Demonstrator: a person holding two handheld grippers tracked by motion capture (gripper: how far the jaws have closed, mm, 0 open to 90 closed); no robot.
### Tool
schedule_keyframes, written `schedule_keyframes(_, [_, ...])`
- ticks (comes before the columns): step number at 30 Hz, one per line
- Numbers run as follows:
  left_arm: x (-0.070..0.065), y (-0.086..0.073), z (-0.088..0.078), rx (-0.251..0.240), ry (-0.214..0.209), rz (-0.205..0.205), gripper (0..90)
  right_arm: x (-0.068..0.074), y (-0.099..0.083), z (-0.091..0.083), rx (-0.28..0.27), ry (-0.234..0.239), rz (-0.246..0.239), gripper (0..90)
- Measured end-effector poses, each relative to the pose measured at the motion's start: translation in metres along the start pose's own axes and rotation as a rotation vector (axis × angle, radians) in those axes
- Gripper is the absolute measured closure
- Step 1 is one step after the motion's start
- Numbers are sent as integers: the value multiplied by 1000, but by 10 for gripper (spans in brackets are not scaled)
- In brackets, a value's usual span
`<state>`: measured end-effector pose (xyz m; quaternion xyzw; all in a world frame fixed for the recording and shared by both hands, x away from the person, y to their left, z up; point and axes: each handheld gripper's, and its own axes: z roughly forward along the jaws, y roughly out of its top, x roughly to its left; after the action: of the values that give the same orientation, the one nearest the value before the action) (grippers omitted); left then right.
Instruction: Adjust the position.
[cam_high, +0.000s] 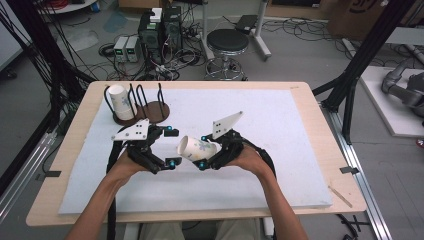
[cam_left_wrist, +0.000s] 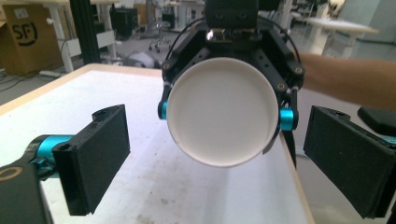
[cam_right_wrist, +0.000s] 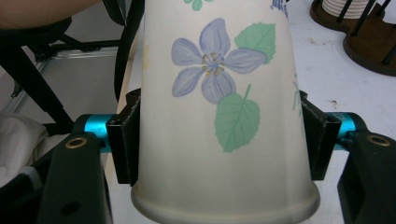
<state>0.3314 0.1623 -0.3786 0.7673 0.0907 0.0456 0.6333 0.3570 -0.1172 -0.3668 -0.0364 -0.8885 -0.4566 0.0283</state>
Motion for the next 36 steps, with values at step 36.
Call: schedule_keyframes(36, [9,28,34,642,-65,38,91,8,31,10,504,-71,-43,312])
